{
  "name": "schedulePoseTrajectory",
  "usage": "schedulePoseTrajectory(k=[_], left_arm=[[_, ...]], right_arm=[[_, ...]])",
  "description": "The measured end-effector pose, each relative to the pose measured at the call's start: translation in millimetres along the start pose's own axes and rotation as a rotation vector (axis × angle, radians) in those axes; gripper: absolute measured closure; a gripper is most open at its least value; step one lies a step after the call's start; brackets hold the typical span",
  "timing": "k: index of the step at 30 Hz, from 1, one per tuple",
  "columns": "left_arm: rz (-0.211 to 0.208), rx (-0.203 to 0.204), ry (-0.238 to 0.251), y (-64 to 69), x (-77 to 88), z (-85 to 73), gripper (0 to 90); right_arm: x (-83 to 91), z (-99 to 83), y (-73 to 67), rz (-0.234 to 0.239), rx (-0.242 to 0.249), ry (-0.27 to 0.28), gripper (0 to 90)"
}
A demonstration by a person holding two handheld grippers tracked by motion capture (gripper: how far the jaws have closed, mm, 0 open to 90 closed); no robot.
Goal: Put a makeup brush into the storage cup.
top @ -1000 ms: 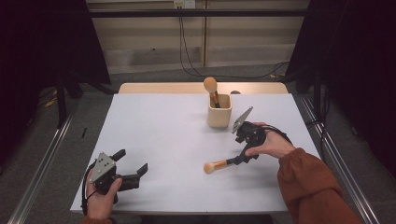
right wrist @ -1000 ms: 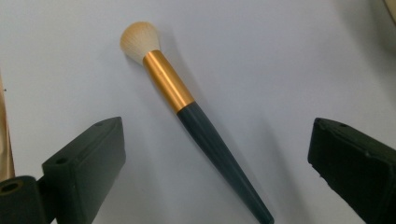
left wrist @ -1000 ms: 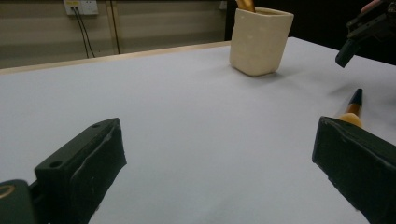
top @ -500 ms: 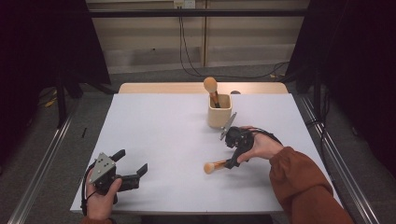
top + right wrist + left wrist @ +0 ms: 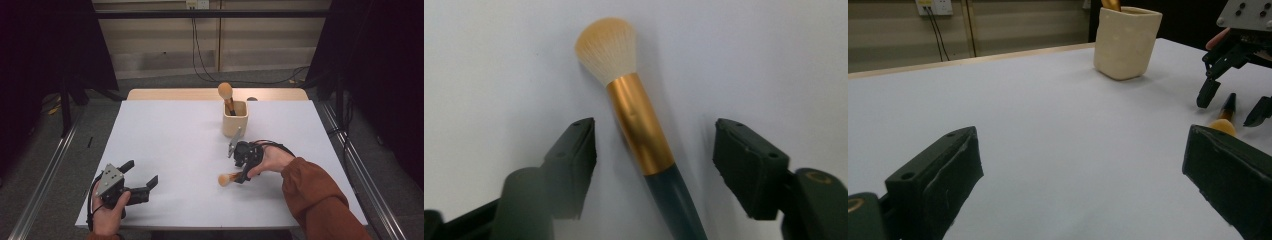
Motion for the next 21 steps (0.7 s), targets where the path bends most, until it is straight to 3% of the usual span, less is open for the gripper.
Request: schedulePoseTrajectory(k=[3, 14, 21], left_arm=[[-0.001, 0.005, 0.004, -0.1, -0.1, 0.2, 2.4], [-0.01, 0.0, -0.005, 1.0, -1.1, -0.8, 2.4], [-0.009, 0.001, -0.007, 1.4, -1.5, -1.0, 2.4]], right_arm=[[-3.5, -0.6, -2.2, 0.008, 0.015, -0.022, 41.1], [-6.4, 2.4, 0.5, -0.056, 0.07, -0.03, 52.8], [-6.9, 5.2, -3.8, -0.061, 0.099, -0.041, 64.3]])
Point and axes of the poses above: each handheld gripper's, and its own axes: x roughly backward along the jaws, z roughly out of its top, y roughly to its right, the point moved 10 cm from there along -x, roughly forward along the jaws, and after that the axes turned 4 degrees about x, right-handed, at the moved point
